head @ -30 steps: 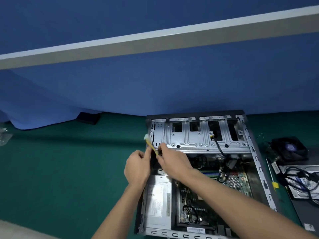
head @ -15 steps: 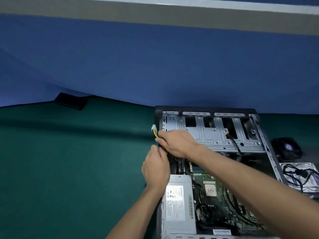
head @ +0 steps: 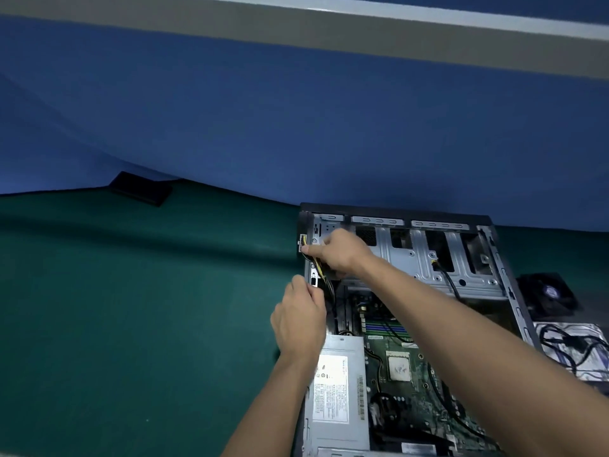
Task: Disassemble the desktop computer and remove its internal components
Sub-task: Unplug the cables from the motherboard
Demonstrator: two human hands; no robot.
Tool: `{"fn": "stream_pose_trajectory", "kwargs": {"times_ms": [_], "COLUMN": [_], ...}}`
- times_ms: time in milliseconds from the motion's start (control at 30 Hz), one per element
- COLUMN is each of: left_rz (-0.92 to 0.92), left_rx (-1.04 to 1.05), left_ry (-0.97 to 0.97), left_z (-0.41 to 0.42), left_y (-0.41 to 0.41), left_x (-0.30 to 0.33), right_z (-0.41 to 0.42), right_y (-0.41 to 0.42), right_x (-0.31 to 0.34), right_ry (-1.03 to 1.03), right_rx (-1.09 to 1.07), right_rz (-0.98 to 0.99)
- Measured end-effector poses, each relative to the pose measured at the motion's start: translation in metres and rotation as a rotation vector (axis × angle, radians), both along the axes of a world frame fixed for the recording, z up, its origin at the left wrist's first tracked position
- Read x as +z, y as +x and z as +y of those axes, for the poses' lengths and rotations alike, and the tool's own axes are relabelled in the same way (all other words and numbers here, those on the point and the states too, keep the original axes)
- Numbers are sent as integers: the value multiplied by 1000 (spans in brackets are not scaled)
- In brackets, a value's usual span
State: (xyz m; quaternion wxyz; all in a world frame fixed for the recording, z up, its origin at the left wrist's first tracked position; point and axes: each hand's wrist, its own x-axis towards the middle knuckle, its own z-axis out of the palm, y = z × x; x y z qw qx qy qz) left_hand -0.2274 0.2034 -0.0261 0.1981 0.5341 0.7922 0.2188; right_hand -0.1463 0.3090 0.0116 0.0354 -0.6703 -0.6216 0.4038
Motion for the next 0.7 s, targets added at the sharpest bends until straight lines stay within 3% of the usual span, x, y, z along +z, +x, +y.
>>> {"fn": "stream_pose_trajectory", "kwargs": {"times_ms": [233,400,700], "left_rz": [90,353,493], "left_rx": [-1,-393,-419], "left_ry": [78,266,106], "left_z": [-7,-26,-30], "left_y": [2,17,28], "left_x": [10,13,1], "right_z": [-44,-84,-118], "right_y": [23,68,112], "right_x": [2,-5,-60], "right_ry": [187,167,273], "right_rx": [-64,-48,50], "right_rz": [230,324,-83]}}
